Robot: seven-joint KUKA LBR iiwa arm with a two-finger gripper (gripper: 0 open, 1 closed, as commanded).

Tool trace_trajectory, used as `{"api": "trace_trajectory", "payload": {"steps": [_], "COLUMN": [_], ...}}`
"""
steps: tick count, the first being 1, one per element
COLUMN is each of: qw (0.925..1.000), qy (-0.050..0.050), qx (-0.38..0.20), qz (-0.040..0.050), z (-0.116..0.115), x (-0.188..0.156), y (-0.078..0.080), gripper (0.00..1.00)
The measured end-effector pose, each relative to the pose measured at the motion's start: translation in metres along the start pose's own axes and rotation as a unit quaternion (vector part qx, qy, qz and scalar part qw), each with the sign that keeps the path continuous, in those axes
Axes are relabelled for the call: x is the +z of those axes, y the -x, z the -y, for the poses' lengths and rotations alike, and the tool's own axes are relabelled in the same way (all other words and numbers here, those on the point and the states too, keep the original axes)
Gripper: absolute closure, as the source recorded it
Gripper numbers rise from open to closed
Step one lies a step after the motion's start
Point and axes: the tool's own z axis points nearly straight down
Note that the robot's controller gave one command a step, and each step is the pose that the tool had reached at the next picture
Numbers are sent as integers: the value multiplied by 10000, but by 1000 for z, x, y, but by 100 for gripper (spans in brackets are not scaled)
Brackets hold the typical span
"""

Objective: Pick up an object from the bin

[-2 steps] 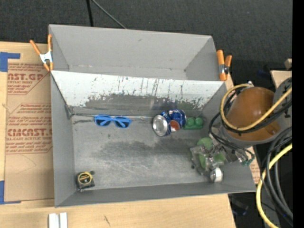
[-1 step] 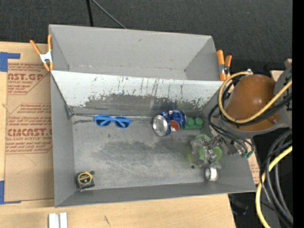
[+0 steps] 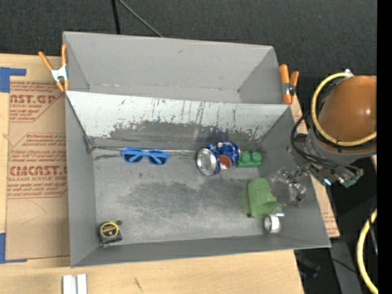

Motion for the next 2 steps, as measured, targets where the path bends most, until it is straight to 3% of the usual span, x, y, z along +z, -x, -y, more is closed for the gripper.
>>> {"api": "trace_trajectory", "payload": {"steps": [1,2], "qw": [10000,9772], "qy": [25,-46], "qx": [-2,-2123], "qz": [-7,45], "z": [-2,-8], "x": [2,90], "y": [0,-5], "gripper": [0,0]}}
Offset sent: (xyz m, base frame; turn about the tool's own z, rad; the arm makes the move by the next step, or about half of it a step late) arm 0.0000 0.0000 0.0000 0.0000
